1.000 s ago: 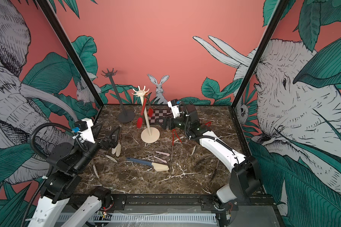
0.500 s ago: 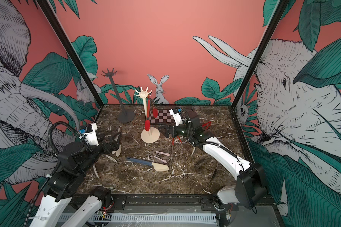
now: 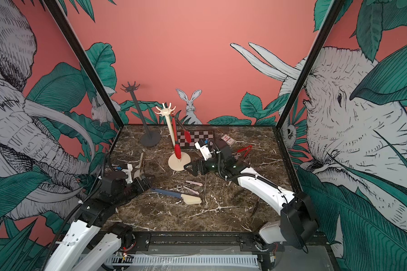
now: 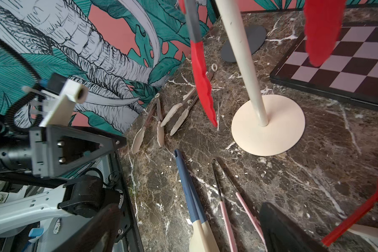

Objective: Hang food tongs on kitchen utensil racks
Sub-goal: Pick up the food tongs from the center of the board.

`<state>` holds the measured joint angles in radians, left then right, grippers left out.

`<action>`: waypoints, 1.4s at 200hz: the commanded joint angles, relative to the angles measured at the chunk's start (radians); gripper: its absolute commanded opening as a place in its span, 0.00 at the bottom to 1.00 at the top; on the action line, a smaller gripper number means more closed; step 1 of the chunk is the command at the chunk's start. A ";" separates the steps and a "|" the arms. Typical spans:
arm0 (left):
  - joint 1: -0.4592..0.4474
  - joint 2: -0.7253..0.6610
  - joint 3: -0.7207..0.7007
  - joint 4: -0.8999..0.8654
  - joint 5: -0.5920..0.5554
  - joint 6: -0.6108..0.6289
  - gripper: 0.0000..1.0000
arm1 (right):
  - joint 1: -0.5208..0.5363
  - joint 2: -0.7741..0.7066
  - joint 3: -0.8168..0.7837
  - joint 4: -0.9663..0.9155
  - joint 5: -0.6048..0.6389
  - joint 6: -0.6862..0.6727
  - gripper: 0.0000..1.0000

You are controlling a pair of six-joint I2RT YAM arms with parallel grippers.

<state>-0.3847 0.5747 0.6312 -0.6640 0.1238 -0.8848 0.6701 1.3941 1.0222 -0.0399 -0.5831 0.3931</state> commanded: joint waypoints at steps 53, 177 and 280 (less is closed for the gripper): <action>-0.081 -0.145 -0.287 0.227 0.101 -0.424 0.77 | 0.011 0.006 -0.013 0.017 -0.003 0.008 0.99; -0.234 0.068 -0.453 0.628 0.024 -0.597 0.57 | 0.011 -0.012 -0.017 0.009 -0.007 -0.008 0.99; -0.242 0.266 -0.467 0.820 0.001 -0.599 0.50 | 0.011 -0.007 -0.011 -0.009 -0.027 -0.021 0.99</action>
<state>-0.6212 0.7914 0.1486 0.0685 0.1349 -1.4731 0.6773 1.3945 1.0145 -0.0486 -0.5884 0.3912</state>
